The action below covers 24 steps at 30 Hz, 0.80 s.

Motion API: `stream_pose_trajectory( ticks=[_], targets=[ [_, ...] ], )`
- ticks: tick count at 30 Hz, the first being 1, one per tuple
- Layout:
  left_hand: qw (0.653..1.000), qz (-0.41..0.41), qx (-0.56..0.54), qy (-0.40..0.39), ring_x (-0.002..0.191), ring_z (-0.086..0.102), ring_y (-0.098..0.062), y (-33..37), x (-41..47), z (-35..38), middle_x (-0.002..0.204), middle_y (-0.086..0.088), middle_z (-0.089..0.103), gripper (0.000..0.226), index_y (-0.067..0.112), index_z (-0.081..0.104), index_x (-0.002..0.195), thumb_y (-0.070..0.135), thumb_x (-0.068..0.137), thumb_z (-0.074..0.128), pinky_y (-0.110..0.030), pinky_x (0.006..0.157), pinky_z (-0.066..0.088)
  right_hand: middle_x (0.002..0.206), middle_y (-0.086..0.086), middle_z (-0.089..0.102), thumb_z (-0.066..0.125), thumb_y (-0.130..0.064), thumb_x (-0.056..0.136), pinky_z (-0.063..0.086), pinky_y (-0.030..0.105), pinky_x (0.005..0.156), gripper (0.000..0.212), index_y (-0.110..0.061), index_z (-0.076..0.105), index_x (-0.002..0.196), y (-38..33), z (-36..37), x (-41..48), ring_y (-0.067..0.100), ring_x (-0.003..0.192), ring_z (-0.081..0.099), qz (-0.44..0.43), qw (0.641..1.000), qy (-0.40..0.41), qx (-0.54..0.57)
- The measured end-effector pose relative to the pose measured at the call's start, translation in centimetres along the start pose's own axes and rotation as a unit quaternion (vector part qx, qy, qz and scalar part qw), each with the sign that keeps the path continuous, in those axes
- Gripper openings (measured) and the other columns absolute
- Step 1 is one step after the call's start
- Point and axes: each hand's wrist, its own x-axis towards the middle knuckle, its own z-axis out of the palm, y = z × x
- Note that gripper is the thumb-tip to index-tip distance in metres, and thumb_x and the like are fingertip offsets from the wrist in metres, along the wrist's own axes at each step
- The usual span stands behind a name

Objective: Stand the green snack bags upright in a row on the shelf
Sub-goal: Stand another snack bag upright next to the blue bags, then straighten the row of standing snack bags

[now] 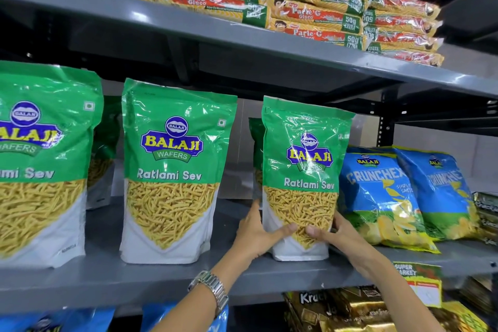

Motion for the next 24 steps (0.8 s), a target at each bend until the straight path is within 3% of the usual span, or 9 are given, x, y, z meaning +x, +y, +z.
stream_pose_trajectory(
  ticks=[5,8,11,14,16,18,20,22,24],
  targets=[
    [1.0,-0.008,0.0,-0.01,0.134,0.037,-0.022,0.4,0.8,0.7,0.146,0.0,0.041,0.106,0.024,0.029,0.14,0.062,0.053,0.075,-0.044,0.109,0.034,0.112,-0.006,0.068,0.087,-0.054,0.033,0.047,0.021,0.084,0.095,-0.029,0.051,0.117,-0.5,-0.7,-0.1,0.011,0.104,0.063,0.016,1.0,0.003,-0.007],
    [1.0,-0.012,-0.014,-0.008,0.132,0.039,-0.021,0.4,1.1,1.4,0.144,0.0,0.044,0.109,0.024,0.032,0.138,0.064,0.047,0.075,-0.043,0.108,0.036,0.109,-0.009,0.071,0.086,-0.049,0.037,0.048,0.018,0.077,0.089,-0.029,0.053,0.117,-0.2,-1.2,0.0,0.006,0.096,0.068,0.018,1.0,0.012,0.003],
    [0.999,-0.021,-0.025,-0.012,0.133,0.038,-0.021,0.4,1.1,1.6,0.145,0.0,0.043,0.113,0.025,0.031,0.139,0.067,0.044,0.074,-0.042,0.108,0.036,0.108,-0.008,0.072,0.088,-0.054,0.03,0.048,0.018,0.074,0.102,-0.024,0.053,0.121,-0.3,-1.3,-0.2,0.004,0.095,0.068,0.022,1.0,0.013,-0.001],
    [1.0,0.009,0.006,-0.006,0.137,0.032,-0.02,0.3,0.0,1.1,0.149,0.001,0.035,0.103,0.023,0.023,0.143,0.052,0.06,0.077,-0.041,0.11,0.032,0.121,0.0,0.064,0.085,-0.061,0.028,0.045,0.023,0.086,0.113,-0.019,0.048,0.125,-1.3,-0.6,-1.3,0.011,0.105,0.06,0.024,0.999,0.028,-0.03],
    [0.996,0.075,0.035,0.019,0.137,0.028,-0.012,0.0,-2.0,0.1,0.146,0.014,0.031,0.099,0.033,0.021,0.142,0.051,0.062,0.076,-0.037,0.107,0.037,0.137,0.005,0.051,0.082,-0.059,0.048,0.037,0.034,0.102,0.107,-0.02,0.035,0.136,-1.7,0.0,-2.2,0.018,0.119,0.05,0.002,0.993,0.089,-0.08],
    [0.985,0.153,-0.001,0.074,0.127,0.035,0.007,-0.3,-4.7,-2.0,0.131,0.033,0.036,0.087,0.055,0.031,0.127,0.057,0.054,0.078,-0.02,0.091,0.048,0.14,0.003,0.047,0.074,-0.058,0.058,0.036,0.043,0.107,0.094,-0.027,0.033,0.137,-2.2,1.0,-3.5,0.022,0.127,0.045,-0.07,0.965,0.231,-0.099],
    [0.962,0.189,-0.057,0.188,0.113,0.046,0.012,-0.9,-6.9,-5.6,0.119,0.035,0.048,0.076,0.058,0.044,0.112,0.056,0.046,0.082,-0.011,0.078,0.049,0.12,-0.008,0.059,0.072,-0.063,0.06,0.044,0.031,0.096,0.07,-0.039,0.046,0.121,-3.7,3.7,-5.0,0.014,0.113,0.054,-0.19,0.925,0.325,-0.046],
    [0.919,0.196,-0.114,0.323,0.105,0.056,-0.002,-2.1,-8.2,-9.7,0.116,0.025,0.055,0.067,0.052,0.052,0.101,0.037,0.047,0.089,-0.016,0.082,0.049,0.097,-0.016,0.065,0.074,-0.056,0.055,0.048,0.023,0.079,0.057,-0.045,0.051,0.106,-5.3,7.4,-5.2,0.005,0.092,0.06,-0.247,0.924,0.292,-0.017],
    [0.891,0.192,-0.044,0.409,0.109,0.052,-0.012,-3.1,-9.0,-13.6,0.121,0.009,0.048,0.065,0.045,0.048,0.106,0.031,0.053,0.084,-0.03,0.093,0.044,0.092,-0.013,0.065,0.08,-0.052,0.053,0.049,0.023,0.072,0.058,-0.048,0.049,0.103,-6.4,11.6,-4.2,0.002,0.085,0.061,-0.222,0.959,0.175,-0.013]
  ],
)
